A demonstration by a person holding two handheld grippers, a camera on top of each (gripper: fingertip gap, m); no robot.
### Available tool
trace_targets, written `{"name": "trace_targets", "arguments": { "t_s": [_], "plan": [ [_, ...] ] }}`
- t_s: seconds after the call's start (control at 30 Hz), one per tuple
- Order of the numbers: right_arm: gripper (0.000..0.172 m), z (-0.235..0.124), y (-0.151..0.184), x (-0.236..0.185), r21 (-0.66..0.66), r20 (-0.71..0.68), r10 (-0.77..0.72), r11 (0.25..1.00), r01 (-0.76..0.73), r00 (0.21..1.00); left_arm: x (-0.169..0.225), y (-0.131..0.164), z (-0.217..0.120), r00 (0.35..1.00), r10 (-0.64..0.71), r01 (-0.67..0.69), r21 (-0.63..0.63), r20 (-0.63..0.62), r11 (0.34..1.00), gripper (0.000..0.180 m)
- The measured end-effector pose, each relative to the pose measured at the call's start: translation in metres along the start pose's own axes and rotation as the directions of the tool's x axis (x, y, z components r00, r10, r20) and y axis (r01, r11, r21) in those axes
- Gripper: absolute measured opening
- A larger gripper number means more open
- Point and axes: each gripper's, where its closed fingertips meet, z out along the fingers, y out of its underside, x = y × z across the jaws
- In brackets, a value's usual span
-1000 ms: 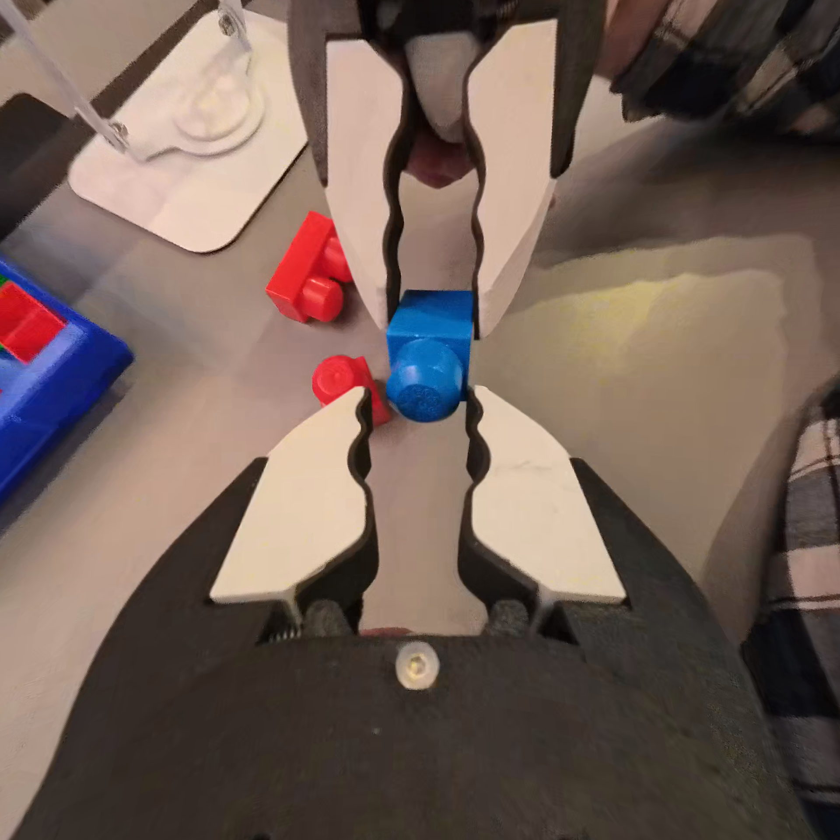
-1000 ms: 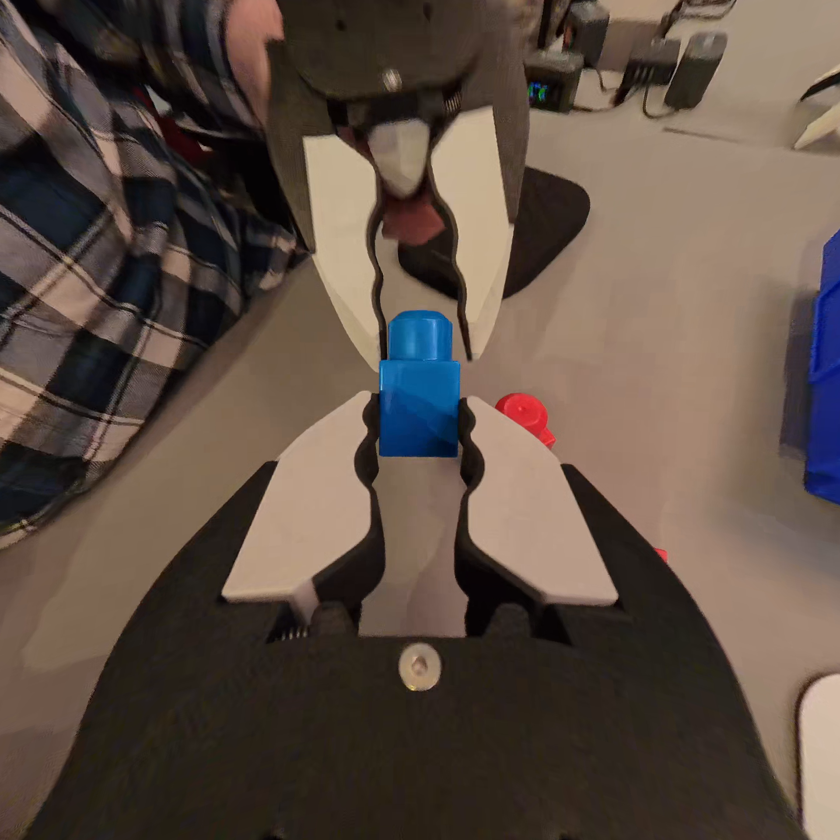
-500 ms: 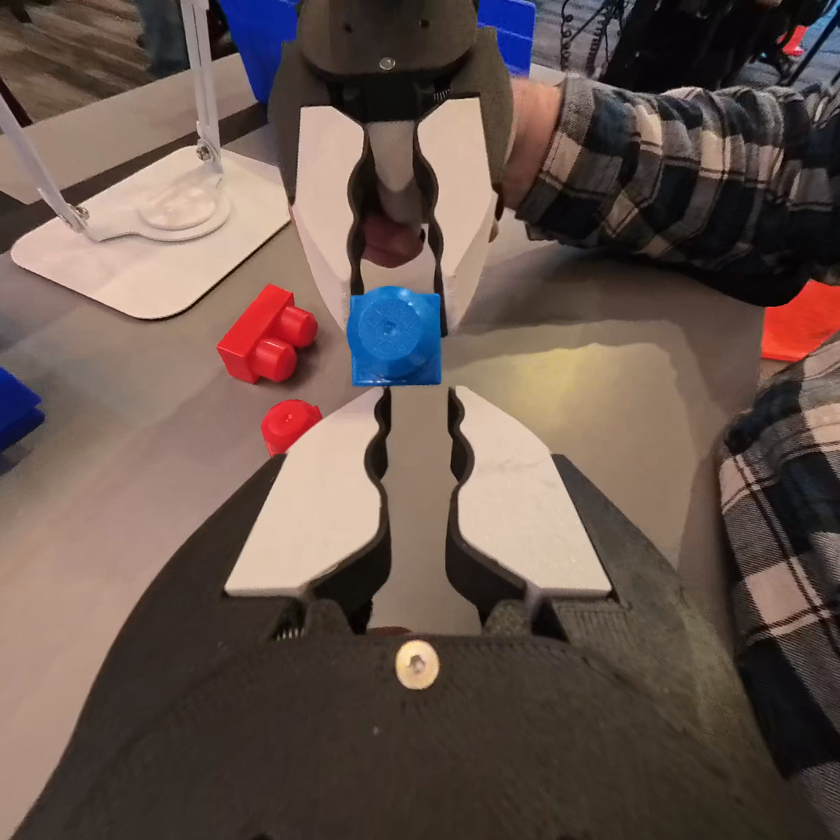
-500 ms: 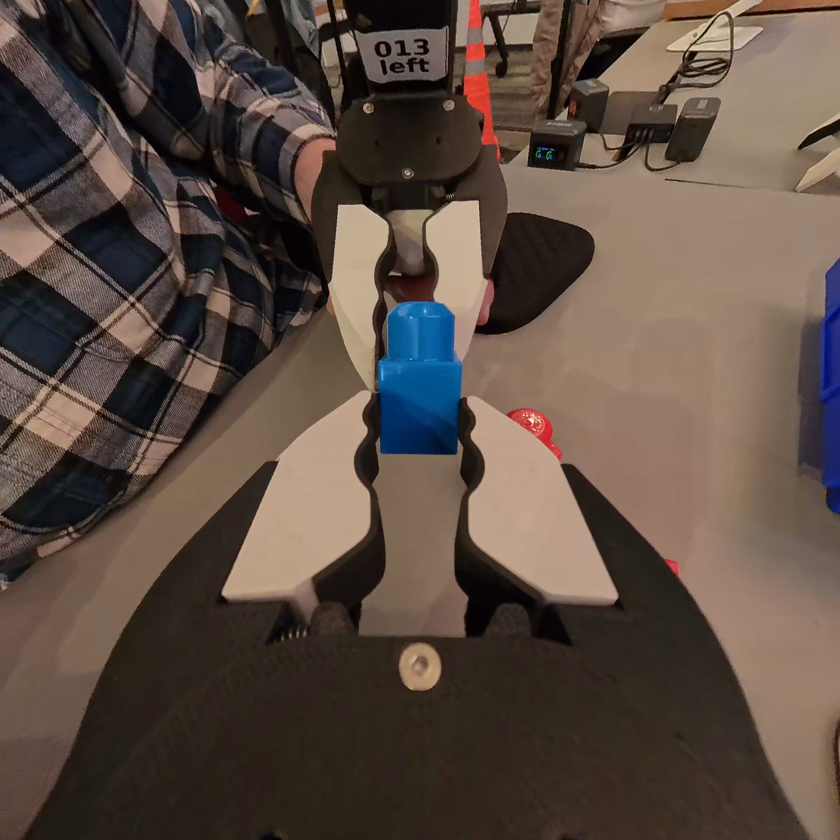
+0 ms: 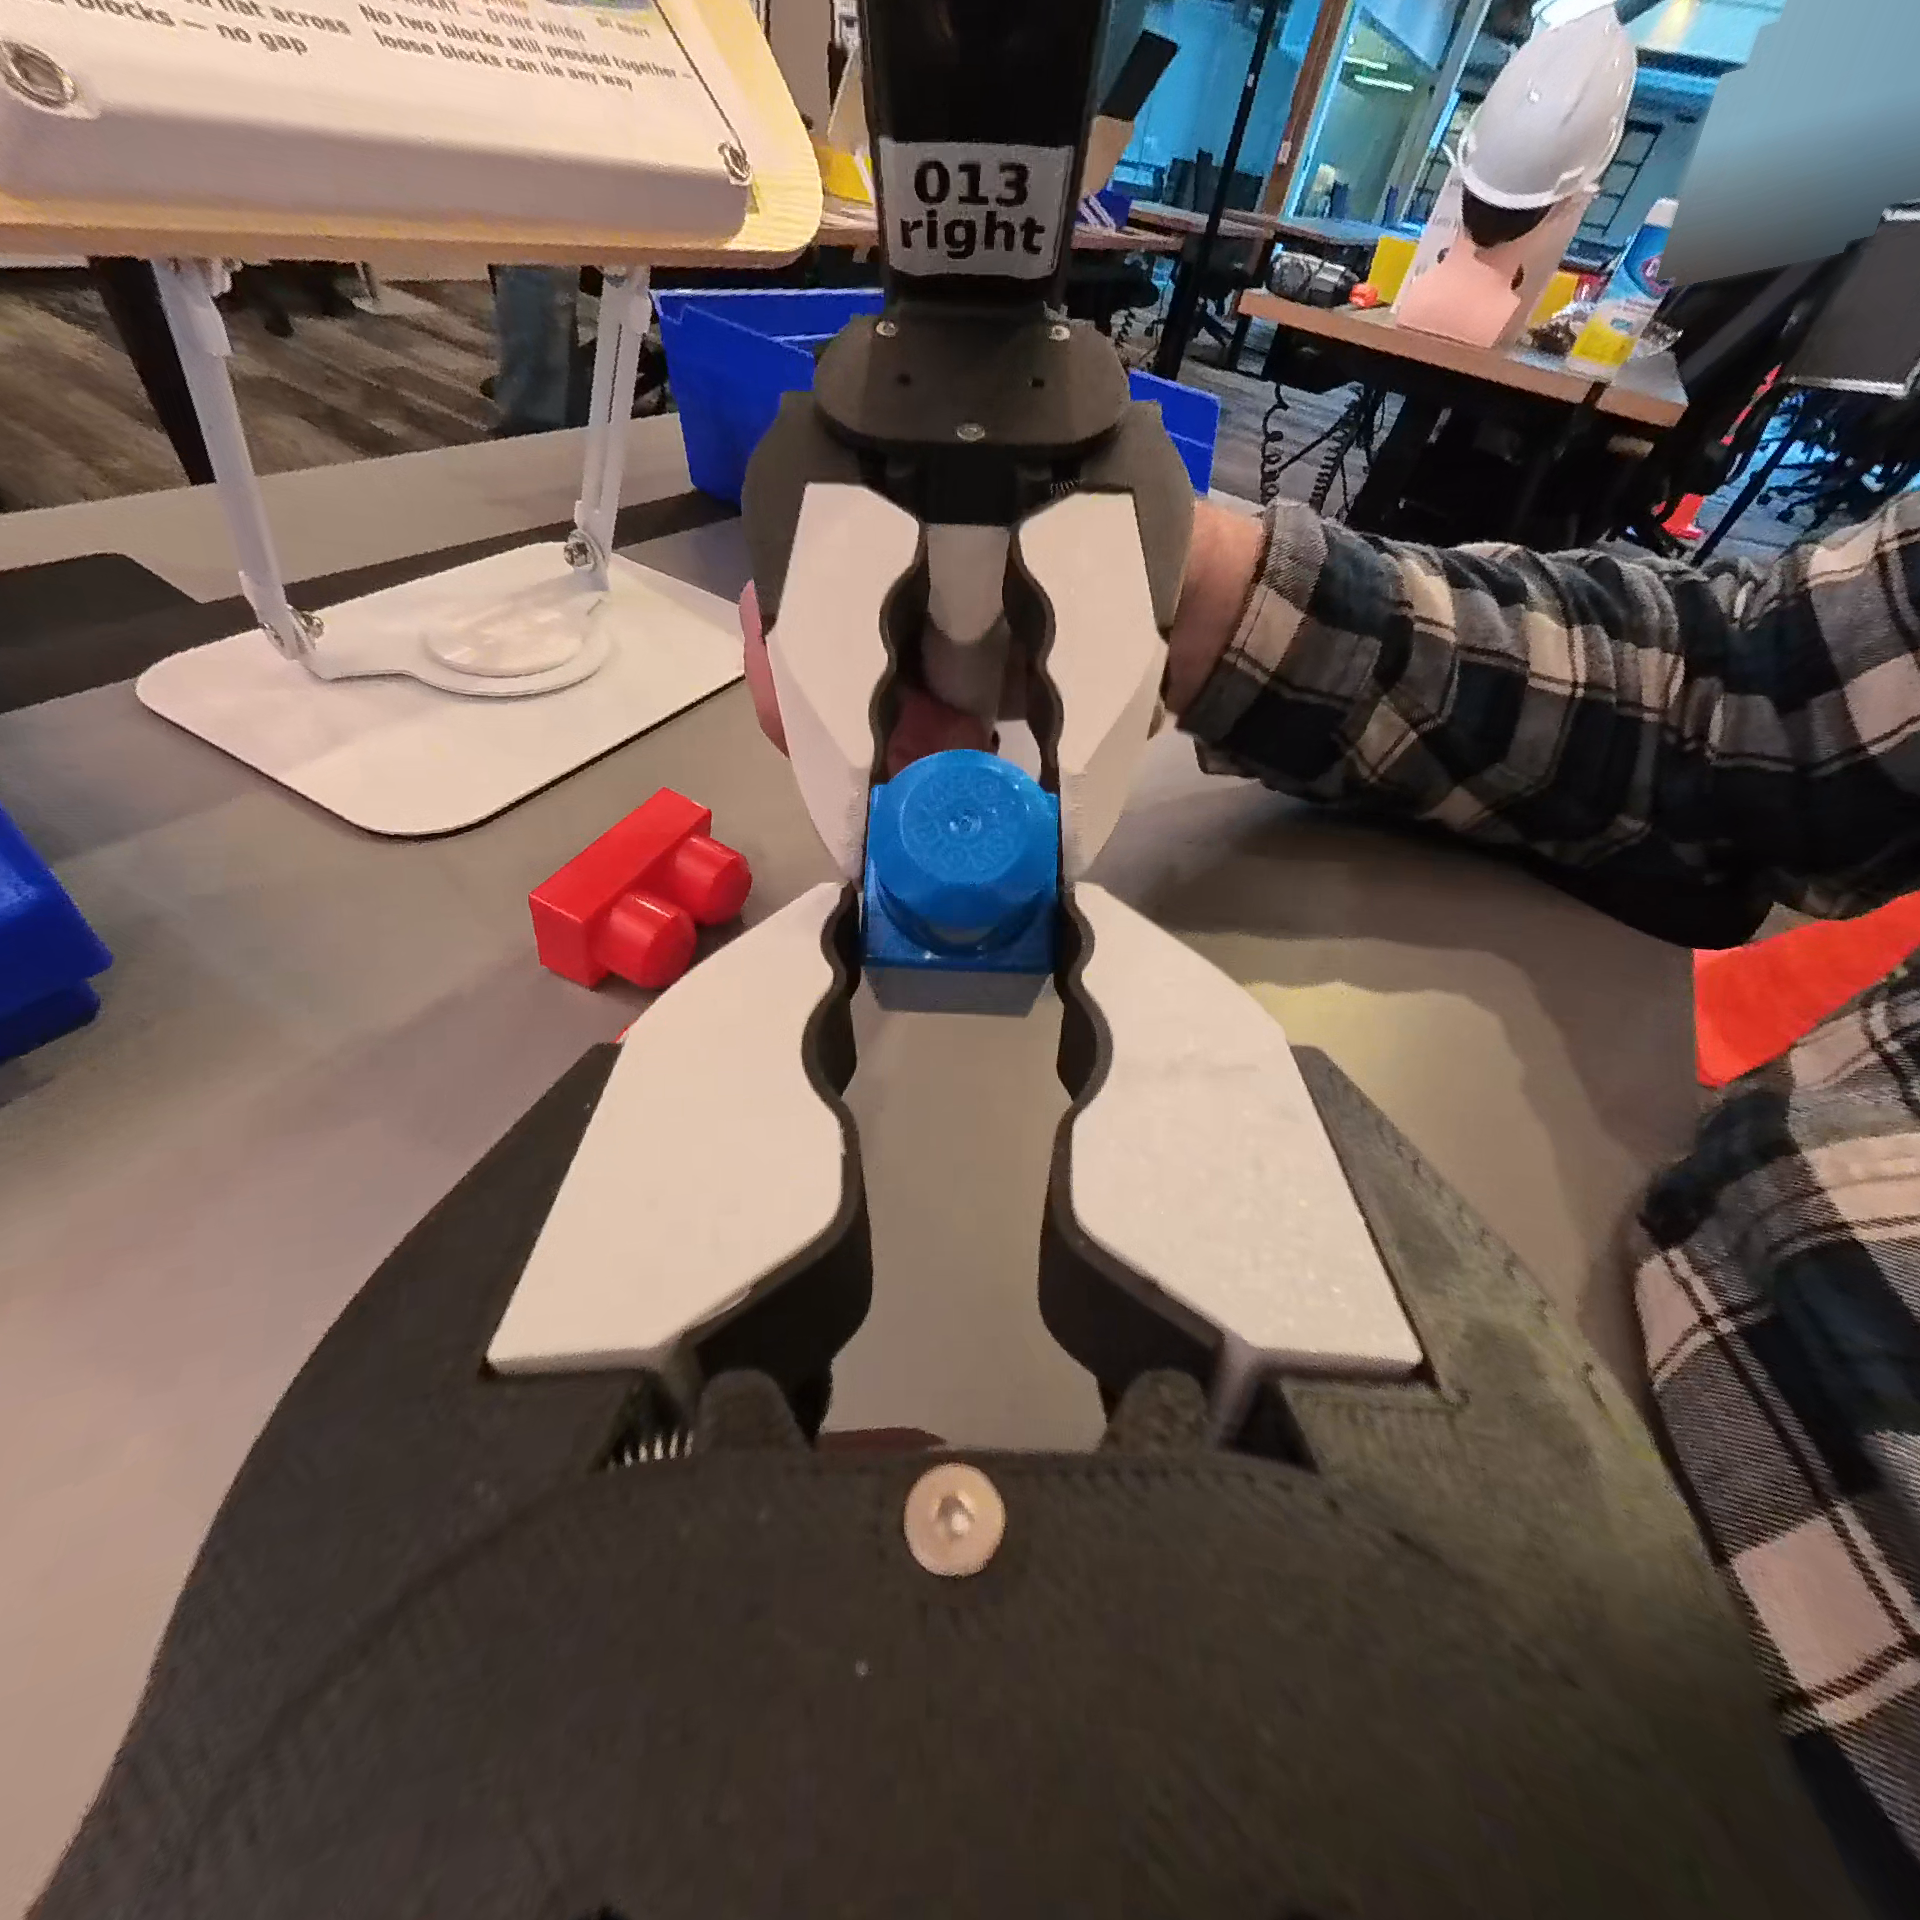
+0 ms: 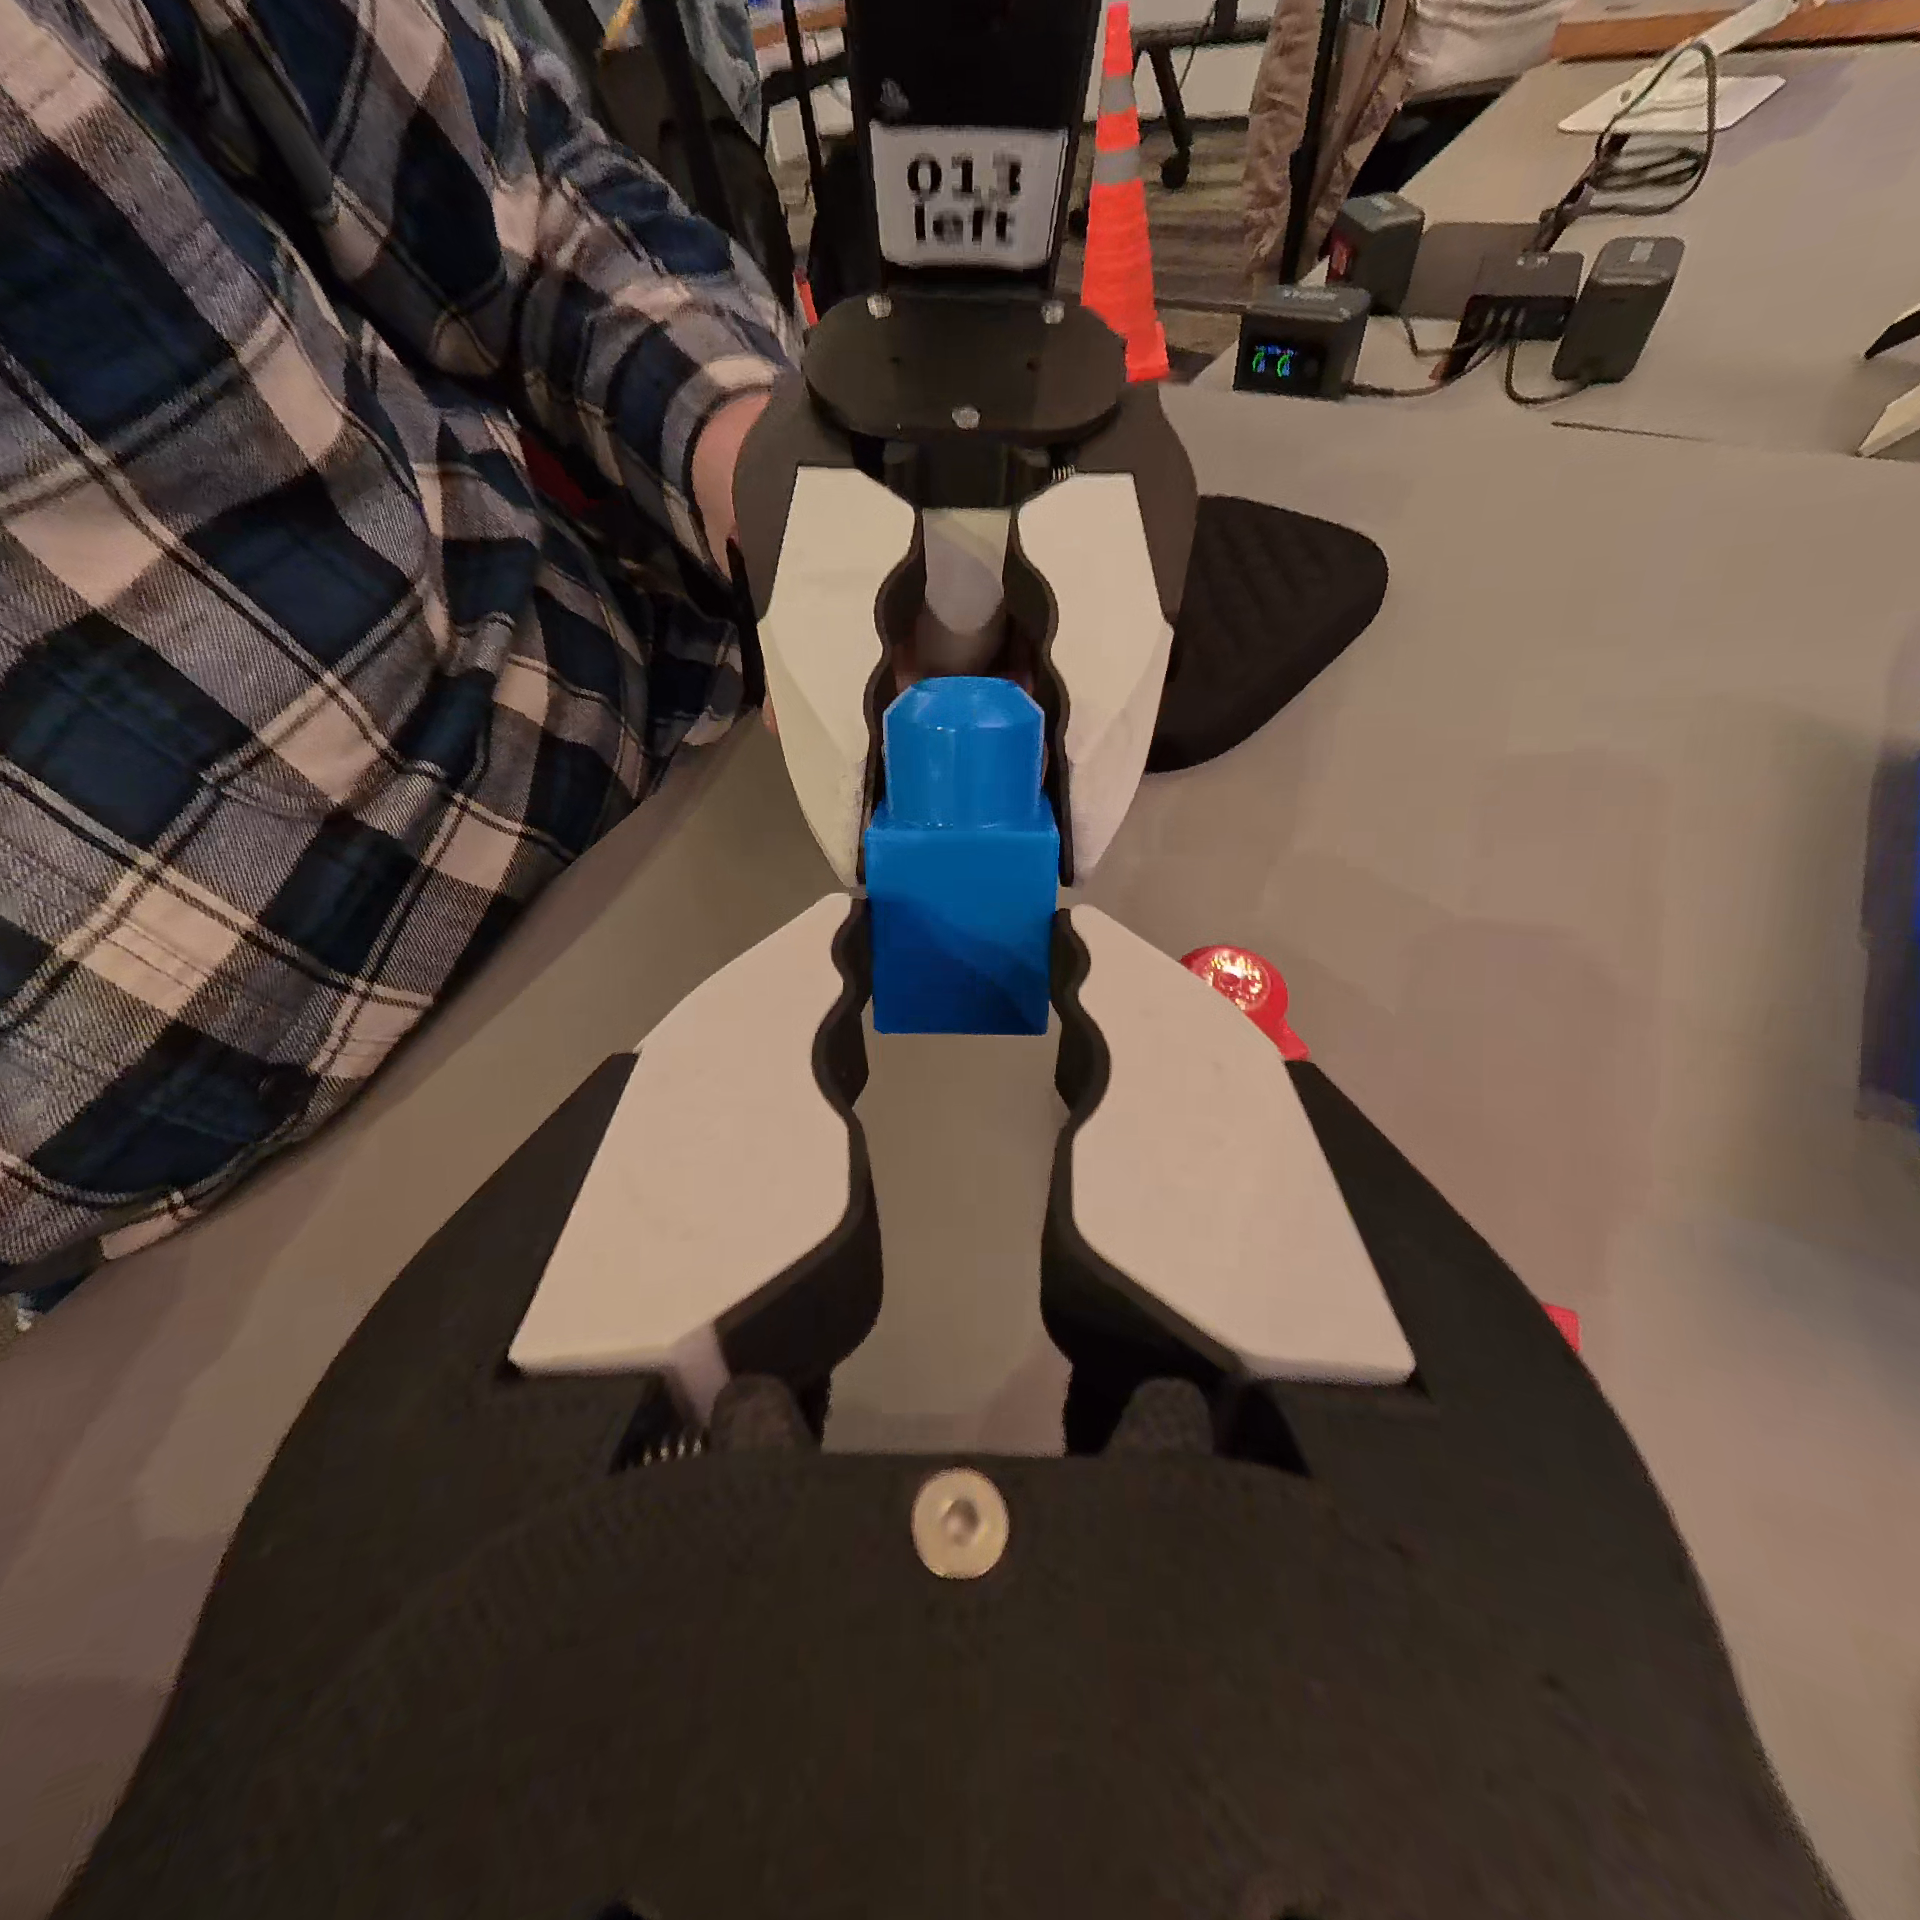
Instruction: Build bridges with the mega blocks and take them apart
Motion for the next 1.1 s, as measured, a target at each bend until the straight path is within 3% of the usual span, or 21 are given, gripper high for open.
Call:
{"name": "trace_targets", "arguments": {
  "t_s": [0.13,0.2,0.33,0.5,0.57,0.67,0.73,0.83,0.87,0.93,1.1],
  "plan": [
    [0.034,0.006,0.021,0.004,-0.139,-0.034,-0.005,0.99,0.0,0.999,-0.003,0.012,0.005,0.999,0.046,-0.043,-0.143,0.019,0.989,0.034],
    [0.037,0.008,0.039,0.006,-0.252,-0.049,-0.004,0.968,-0.009,0.999,-0.004,0.034,0.01,0.996,0.081,-0.07,-0.297,0.023,0.952,0.034],
    [0.037,0.005,0.061,0.01,-0.37,-0.073,0.011,0.928,-0.037,0.997,-0.015,0.068,0.014,0.986,0.128,-0.064,-0.471,0.104,0.88,0.034],
    [0.042,0.002,0.064,0.013,-0.388,-0.094,0.021,0.92,-0.056,0.995,-0.024,0.08,0.015,0.965,0.204,-0.079,-0.557,0.166,0.826,0.038],
    [0.055,0.001,0.065,0.018,-0.389,-0.121,0.033,0.918,-0.078,0.992,-0.025,0.076,0.013,0.956,0.224,-0.088,-0.544,0.188,0.834,0.051],
    [0.056,0.003,0.065,0.025,-0.372,-0.153,0.032,0.924,-0.087,0.988,-0.024,0.068,0.002,0.937,0.27,-0.12,-0.516,0.224,0.848,0.064],
    [0.06,0.006,0.066,0.028,-0.372,-0.164,0.05,0.922,-0.109,0.985,-0.038,0.064,-0.007,0.912,0.302,-0.125,-0.514,0.278,0.849,0.089],
    [0.061,0.012,0.069,0.028,-0.384,-0.167,0.044,0.917,-0.106,0.985,-0.054,0.073,-0.005,0.94,0.219,-0.045,-0.539,0.263,0.841,0.125],
    [0.061,0.013,0.07,0.028,-0.389,-0.165,0.044,0.915,-0.106,0.985,-0.056,0.076,-0.001,0.952,0.185,-0.026,-0.538,0.244,0.842,0.127],
    [0.059,0.016,0.073,0.027,-0.399,-0.165,0.041,0.911,-0.104,0.986,-0.058,0.086,0.007,0.967,0.163,-0.026,-0.557,0.197,0.83,0.125],
    [0.051,0.019,0.075,0.028,-0.396,-0.164,0.045,0.912,-0.107,0.985,-0.051,0.086,0.023,0.986,0.121,-0.039,-0.537,0.118,0.843,0.082]
  ]
}}
